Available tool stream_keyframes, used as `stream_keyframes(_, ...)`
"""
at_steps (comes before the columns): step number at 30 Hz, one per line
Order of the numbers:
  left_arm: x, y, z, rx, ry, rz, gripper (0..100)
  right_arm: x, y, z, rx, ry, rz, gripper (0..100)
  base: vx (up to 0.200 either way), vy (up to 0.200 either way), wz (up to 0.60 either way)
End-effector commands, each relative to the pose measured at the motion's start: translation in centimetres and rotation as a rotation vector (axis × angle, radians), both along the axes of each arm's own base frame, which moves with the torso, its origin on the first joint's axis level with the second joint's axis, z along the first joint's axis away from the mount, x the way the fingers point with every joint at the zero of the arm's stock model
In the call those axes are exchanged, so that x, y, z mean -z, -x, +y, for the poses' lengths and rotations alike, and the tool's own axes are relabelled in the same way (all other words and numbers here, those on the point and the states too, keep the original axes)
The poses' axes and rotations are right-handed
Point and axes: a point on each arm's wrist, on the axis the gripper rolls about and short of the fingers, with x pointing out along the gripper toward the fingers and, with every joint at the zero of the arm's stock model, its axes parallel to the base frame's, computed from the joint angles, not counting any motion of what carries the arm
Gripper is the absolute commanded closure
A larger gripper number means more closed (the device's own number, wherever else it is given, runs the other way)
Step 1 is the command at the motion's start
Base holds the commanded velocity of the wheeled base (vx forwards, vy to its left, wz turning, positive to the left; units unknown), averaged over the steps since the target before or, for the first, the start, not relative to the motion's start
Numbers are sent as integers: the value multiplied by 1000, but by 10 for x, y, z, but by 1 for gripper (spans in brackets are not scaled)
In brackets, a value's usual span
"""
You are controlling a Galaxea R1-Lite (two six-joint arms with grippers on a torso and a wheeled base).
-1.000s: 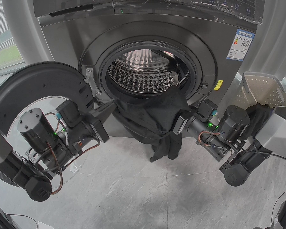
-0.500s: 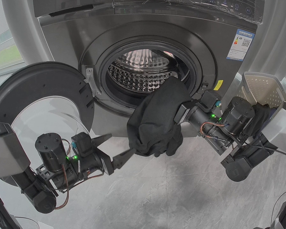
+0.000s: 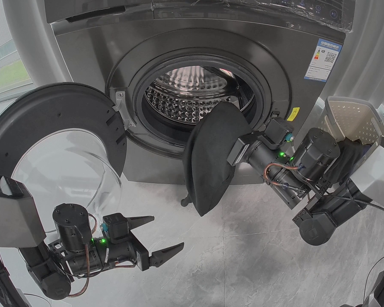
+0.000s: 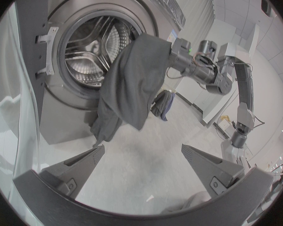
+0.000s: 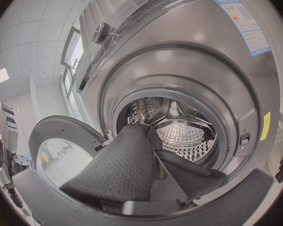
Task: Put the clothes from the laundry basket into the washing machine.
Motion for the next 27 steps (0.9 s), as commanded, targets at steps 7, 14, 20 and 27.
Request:
stream_keyframes(7, -27, -47, -43, 25, 135, -177, 0, 7, 14, 18, -51, 15, 26, 100, 0, 0, 0)
stream_keyframes(14, -13, -76, -61, 15, 151, -182, 0, 9, 18, 25, -67, 16, 33, 100, 0, 0, 0)
stream_keyframes(20, -4, -112, -79, -84, 181, -240, 0, 11, 24, 30, -86, 19, 38, 100, 0, 0, 0)
stream_keyframes(27, 7, -133, -81, -122, 186, -257, 0, 8, 33, 36, -115, 11, 37, 100, 0, 0, 0)
